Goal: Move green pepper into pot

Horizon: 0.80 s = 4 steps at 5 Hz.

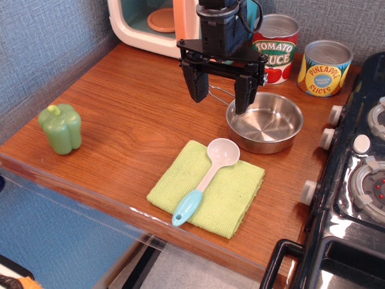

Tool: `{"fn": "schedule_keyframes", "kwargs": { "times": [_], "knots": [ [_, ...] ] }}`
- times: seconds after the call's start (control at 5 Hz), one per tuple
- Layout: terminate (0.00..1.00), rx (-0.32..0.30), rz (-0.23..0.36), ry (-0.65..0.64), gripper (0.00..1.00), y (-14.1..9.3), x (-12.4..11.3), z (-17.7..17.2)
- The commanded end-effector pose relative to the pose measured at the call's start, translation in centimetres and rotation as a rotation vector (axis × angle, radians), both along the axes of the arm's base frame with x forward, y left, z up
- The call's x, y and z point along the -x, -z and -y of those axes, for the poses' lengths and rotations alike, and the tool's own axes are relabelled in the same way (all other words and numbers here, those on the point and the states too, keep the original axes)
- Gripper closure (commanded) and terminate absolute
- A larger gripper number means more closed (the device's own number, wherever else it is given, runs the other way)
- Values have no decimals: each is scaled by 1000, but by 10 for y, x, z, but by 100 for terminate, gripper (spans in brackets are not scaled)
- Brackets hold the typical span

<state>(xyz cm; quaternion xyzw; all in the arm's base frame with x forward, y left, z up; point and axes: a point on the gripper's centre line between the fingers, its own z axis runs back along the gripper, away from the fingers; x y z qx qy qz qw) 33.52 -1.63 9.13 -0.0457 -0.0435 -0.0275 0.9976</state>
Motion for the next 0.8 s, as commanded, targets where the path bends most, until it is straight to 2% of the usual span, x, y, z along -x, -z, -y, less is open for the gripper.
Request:
{"fn": "schedule_keyframes", "kwargs": {
  "times": [0.0,0.4,0.6],
  "knots": [
    [0,0,0,0,0,0,0,0],
    [0,22,14,-76,0,-7,23,-45],
    [0,-16,26,-69,0,-23,41,-75]
  ]
}}
